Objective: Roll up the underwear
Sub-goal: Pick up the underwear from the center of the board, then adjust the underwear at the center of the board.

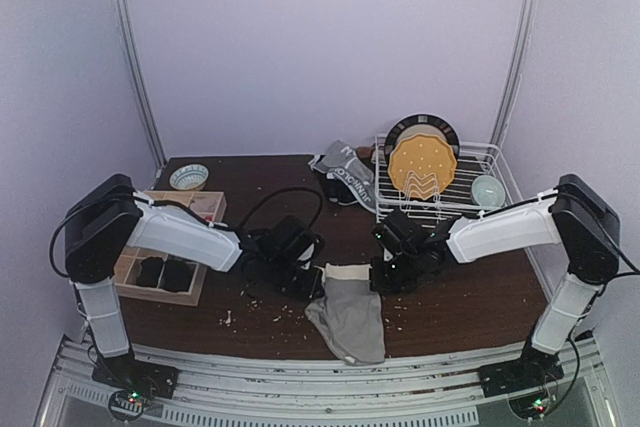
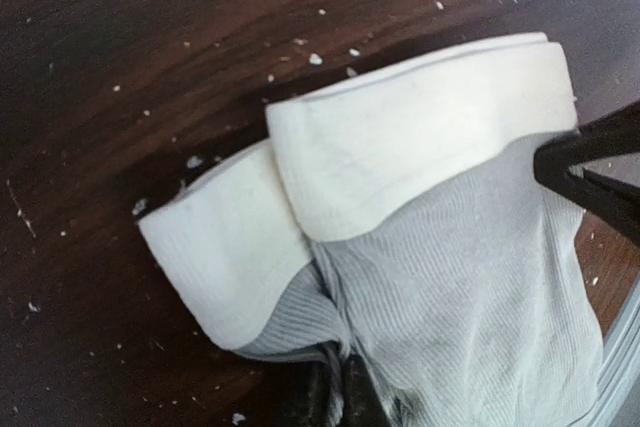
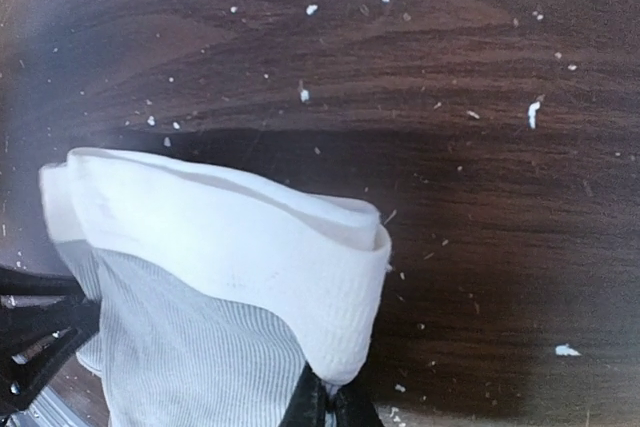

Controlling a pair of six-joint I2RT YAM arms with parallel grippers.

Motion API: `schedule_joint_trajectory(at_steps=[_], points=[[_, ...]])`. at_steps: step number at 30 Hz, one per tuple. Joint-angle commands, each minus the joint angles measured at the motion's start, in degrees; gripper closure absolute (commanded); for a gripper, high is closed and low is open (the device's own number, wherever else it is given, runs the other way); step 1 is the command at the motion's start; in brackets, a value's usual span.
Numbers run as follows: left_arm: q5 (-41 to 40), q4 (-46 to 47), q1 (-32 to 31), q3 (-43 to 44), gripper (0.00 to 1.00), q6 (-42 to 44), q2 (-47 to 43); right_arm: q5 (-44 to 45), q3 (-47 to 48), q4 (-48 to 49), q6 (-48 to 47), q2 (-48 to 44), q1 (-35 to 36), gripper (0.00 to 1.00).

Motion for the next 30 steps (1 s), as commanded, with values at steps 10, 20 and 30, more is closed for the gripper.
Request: schedule_joint_trajectory(at_steps=[10,20,30], points=[[-9.1,-10.4,-0.3,2.6,1.00,2.3,-6.0,2.5,-1.4,-1.2,-1.2,-5.6,0.1,0.58],[-16.0,-24.1,-3.2,11.6,1.00,3.9,-4.1,0.5,-8.2,5.3,1.0,-13.5,2.5,0.57],[-22.1,-35.5,-6.4,24.4,1.00,5.1,2.8,-8.5,-15.3,26.1,8.0,-7.6,6.7,0.74]])
